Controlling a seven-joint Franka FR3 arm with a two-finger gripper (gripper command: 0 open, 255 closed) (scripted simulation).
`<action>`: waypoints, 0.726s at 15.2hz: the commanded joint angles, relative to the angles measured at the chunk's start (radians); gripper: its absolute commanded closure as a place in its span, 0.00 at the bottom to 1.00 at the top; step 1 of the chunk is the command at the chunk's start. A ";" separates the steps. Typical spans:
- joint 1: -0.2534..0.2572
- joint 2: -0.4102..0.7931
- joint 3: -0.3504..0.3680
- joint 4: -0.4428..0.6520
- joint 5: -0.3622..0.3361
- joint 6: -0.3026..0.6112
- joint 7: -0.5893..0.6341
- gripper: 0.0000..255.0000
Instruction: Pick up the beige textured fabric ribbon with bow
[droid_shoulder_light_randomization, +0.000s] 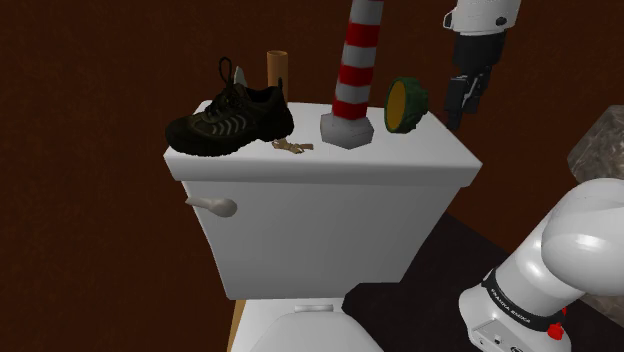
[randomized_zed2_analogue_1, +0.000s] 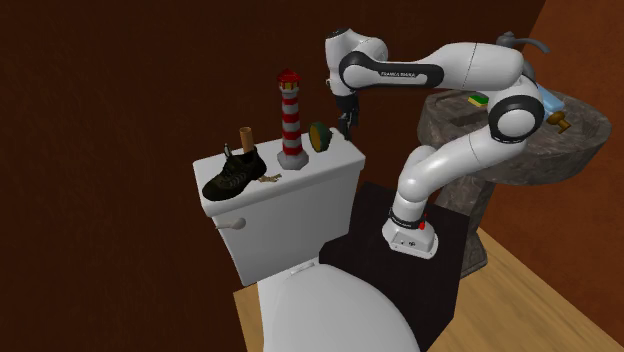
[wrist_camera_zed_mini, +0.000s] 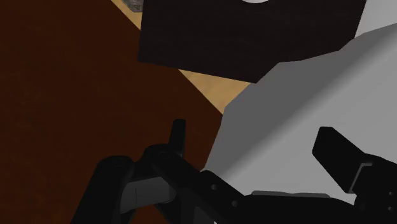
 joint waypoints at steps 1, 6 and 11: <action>0.000 0.000 0.000 0.000 0.000 0.000 0.000 0.00; 0.046 0.081 0.095 0.065 0.069 0.037 0.081 0.00; 0.082 0.178 0.188 0.151 0.117 0.073 0.161 0.00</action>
